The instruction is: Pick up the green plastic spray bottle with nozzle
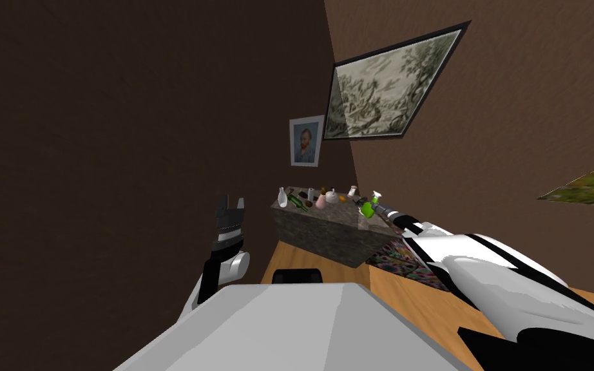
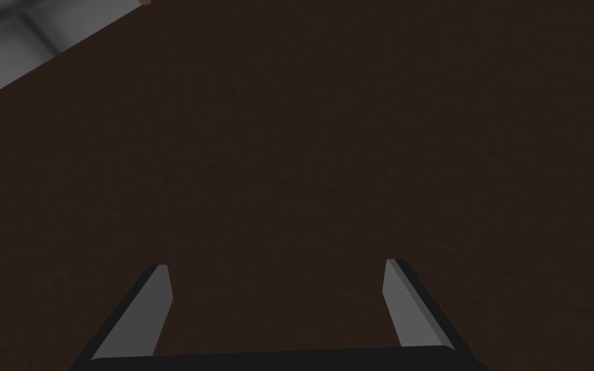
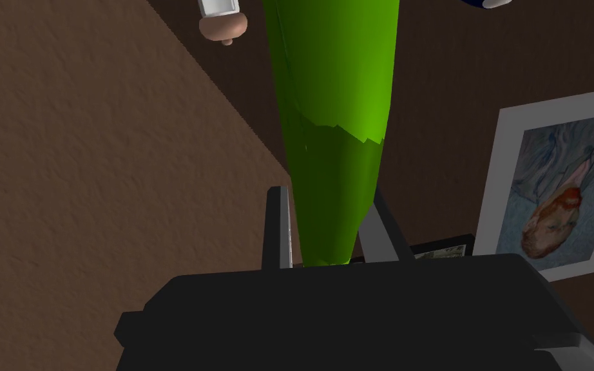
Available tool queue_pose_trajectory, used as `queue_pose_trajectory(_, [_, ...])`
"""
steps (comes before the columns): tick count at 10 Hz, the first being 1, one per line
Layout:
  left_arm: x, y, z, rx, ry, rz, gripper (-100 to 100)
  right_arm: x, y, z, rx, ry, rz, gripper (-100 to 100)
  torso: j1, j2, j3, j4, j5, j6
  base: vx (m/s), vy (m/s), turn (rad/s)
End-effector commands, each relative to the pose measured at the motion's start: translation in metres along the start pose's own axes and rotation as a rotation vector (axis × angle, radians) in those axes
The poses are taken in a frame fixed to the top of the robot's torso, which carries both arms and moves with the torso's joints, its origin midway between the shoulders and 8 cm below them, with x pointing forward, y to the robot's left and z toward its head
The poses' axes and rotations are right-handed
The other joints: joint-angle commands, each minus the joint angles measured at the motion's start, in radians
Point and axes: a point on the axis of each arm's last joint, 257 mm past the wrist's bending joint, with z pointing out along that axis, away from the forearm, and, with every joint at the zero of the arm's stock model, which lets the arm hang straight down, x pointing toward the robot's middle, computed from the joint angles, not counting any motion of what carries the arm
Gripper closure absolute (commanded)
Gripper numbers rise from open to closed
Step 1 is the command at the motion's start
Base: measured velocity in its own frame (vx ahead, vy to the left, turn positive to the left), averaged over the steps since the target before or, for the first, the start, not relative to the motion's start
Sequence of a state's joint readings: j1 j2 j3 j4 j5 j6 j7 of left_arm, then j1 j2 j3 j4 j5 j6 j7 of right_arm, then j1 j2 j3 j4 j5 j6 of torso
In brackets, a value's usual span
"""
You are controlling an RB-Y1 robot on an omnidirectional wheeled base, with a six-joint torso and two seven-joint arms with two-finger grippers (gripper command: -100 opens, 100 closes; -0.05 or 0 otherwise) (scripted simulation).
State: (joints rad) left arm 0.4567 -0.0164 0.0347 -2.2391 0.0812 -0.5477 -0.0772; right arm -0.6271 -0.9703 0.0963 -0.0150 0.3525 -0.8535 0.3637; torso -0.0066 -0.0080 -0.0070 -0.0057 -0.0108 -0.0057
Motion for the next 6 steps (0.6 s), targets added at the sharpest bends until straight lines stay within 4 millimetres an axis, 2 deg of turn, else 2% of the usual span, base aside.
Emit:
queue_pose_trajectory(1, [0.0,0.0,0.0,0.0,0.0,0.0,0,-0.014,-0.007,0.0,0.008,-0.004,-0.002,100,0.0,0.0,0.0,0.0,0.0,0.0,-0.057,0.04,0.022])
queue_pose_trajectory(2, [0.0,0.0,0.0,0.0,0.0,0.0,0,-0.023,-0.011,-0.001,0.012,-0.008,-0.003,100,0.0,0.002,0.001,0.001,0.0,0.0,-0.052,0.038,0.033])
queue_pose_trajectory(3, [0.0,0.0,0.0,0.0,0.0,0.0,0,-0.04,-0.02,-0.003,0.02,-0.015,-0.005,100,0.0,0.002,0.002,0.001,0.001,0.0,-0.054,0.048,0.061])
queue_pose_trajectory(5, [0.0,0.0,0.0,0.0,0.0,0.0,0,-0.04,-0.019,-0.003,0.018,-0.016,-0.005,100,0.001,0.002,0.002,0.001,0.001,0.0,-0.023,0.028,0.01])
queue_pose_trajectory(6, [0.0,0.0,0.0,0.0,0.0,0.0,0,-0.057,-0.028,-0.006,0.03,-0.022,-0.006,100,0.0,0.001,0.001,0.001,0.001,0.0,-0.021,0.032,0.046])
